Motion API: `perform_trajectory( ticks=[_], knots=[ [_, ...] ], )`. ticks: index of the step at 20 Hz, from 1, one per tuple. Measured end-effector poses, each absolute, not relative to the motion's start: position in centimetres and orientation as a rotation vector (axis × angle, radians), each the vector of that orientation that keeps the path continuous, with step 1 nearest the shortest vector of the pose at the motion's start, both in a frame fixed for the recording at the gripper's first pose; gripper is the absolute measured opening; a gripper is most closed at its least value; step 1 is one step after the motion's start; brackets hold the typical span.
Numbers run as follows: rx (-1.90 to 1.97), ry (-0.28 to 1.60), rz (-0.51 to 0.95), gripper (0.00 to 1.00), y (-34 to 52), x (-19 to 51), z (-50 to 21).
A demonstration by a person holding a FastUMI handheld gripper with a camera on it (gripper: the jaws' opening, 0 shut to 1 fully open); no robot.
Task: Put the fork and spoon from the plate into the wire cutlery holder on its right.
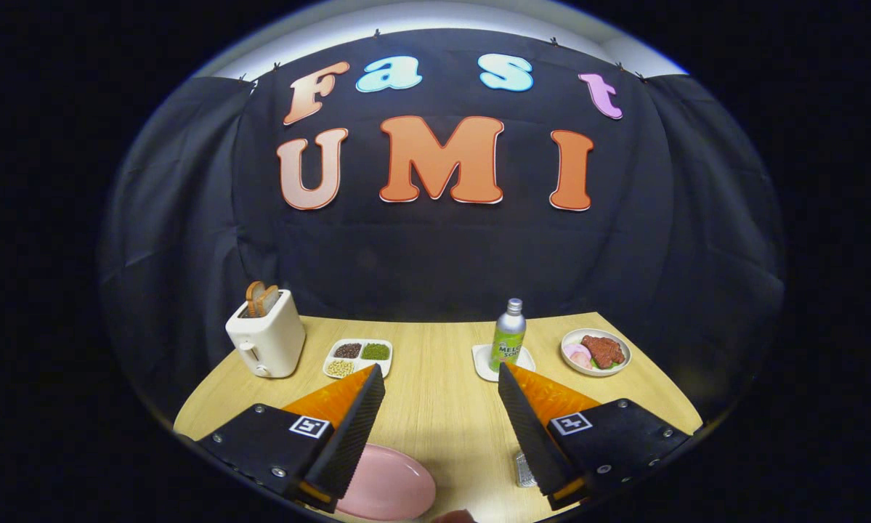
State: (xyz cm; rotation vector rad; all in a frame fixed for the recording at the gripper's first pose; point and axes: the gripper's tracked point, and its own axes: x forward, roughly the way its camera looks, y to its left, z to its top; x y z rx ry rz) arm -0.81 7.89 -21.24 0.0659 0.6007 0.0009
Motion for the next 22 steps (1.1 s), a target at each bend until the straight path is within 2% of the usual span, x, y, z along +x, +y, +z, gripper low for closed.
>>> perform_trajectory(
  ticks=[4,8,17,21,22],
  knots=[
    [0.092,0.602,0.014,0.94,11.1,-1.1,-21.6],
    [0.072,0.681,0.052,0.95,14.7,-2.7,-24.2],
    [0.036,1.11,0.179,0.94,20.5,-12.1,-34.1],
    [0.028,1.284,0.2,0.86,21.5,-16.0,-37.8],
    [0.034,1.324,0.202,0.81,21.8,-16.7,-38.6]
  ],
)
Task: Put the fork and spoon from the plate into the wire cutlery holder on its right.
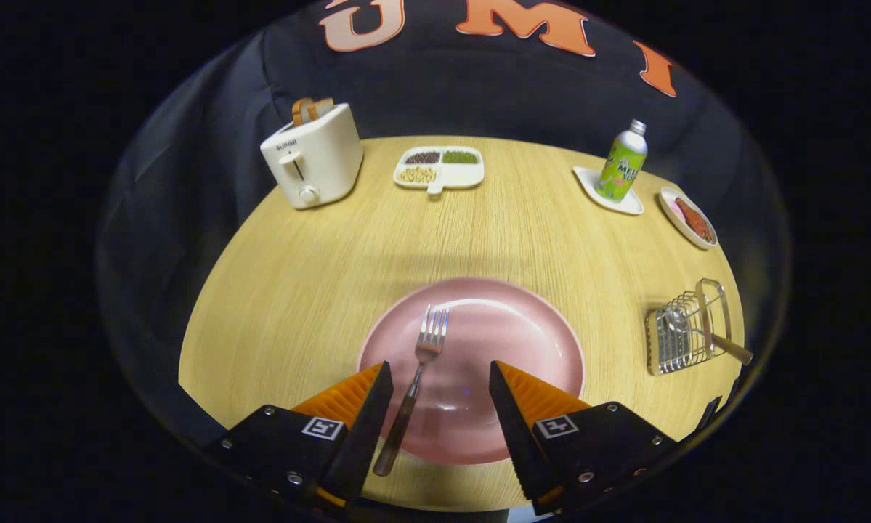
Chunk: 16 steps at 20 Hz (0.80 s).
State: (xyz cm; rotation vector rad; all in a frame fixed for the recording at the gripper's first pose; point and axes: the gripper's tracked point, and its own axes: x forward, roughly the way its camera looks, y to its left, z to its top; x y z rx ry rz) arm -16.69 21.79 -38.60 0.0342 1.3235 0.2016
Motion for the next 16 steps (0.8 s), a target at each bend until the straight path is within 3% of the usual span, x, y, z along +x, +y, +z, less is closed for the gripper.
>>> perform_trajectory(
  ticks=[7,9,10,12,16],
  knots=[
    [0.043,1.456,0.221,0.54,22.8,-19.4,-40.3],
    [0.025,1.492,0.207,0.43,22.3,-20.0,-40.6],
    [0.02,1.501,0.197,0.31,22.1,-20.0,-40.7],
    [0.017,1.531,0.188,0.18,21.6,-20.6,-40.8],
    [0.024,1.571,0.227,0.12,21.6,-21.2,-41.1]
  ],
)
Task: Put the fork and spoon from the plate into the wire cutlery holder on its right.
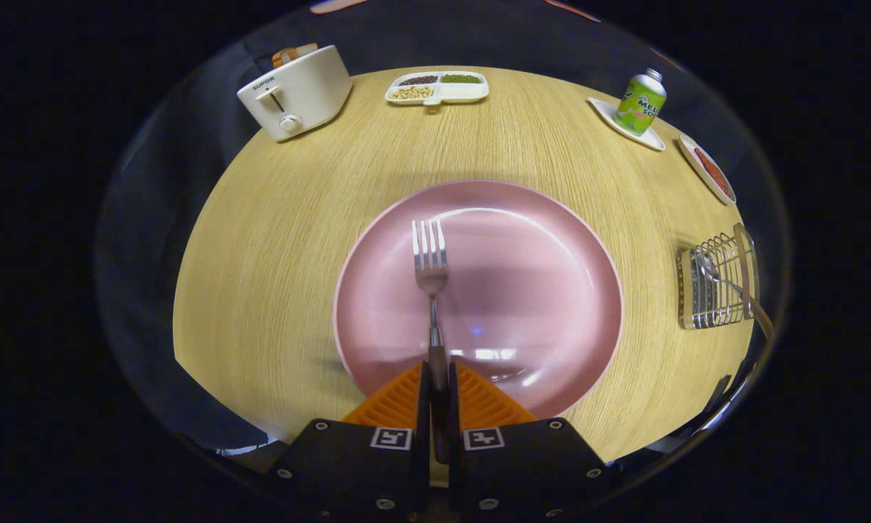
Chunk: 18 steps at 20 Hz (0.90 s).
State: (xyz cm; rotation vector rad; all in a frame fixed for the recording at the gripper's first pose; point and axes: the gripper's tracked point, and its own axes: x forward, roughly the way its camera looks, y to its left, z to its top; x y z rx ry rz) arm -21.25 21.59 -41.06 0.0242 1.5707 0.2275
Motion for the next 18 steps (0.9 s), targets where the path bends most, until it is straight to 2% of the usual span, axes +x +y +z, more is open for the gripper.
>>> perform_trajectory(
  ticks=[2,7,14,18],
  knots=[
    [0.043,1.576,0.242,0.07,21.4,-21.0,-40.5],
    [0.044,1.488,0.237,0.06,18.3,-18.2,-38.3],
    [0.081,1.365,0.094,0.06,8.6,-14.5,-33.6],
    [0.087,1.359,-0.017,0.06,2.1,-14.3,-32.6]
  ],
)
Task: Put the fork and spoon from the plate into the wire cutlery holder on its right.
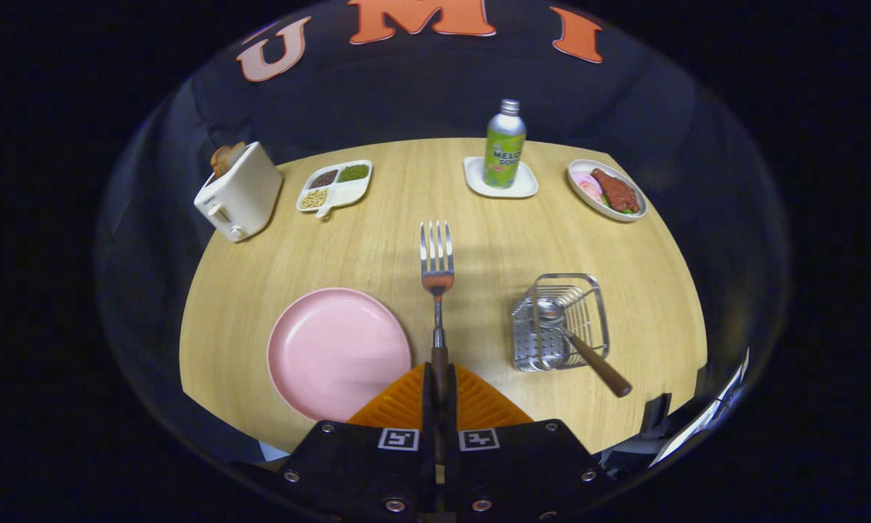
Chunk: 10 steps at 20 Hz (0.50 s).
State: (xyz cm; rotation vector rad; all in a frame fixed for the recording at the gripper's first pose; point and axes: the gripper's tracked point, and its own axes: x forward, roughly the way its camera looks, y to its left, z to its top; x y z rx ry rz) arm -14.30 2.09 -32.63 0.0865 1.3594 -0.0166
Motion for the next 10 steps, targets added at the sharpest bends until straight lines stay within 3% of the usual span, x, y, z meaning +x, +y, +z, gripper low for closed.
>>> perform_trajectory(
  ticks=[5,10],
  knots=[
    [0.111,1.397,-0.115,0.06,-4.2,-16.2,-32.9],
    [0.118,1.432,-0.113,0.06,-6.1,-17.4,-33.2]
  ],
)
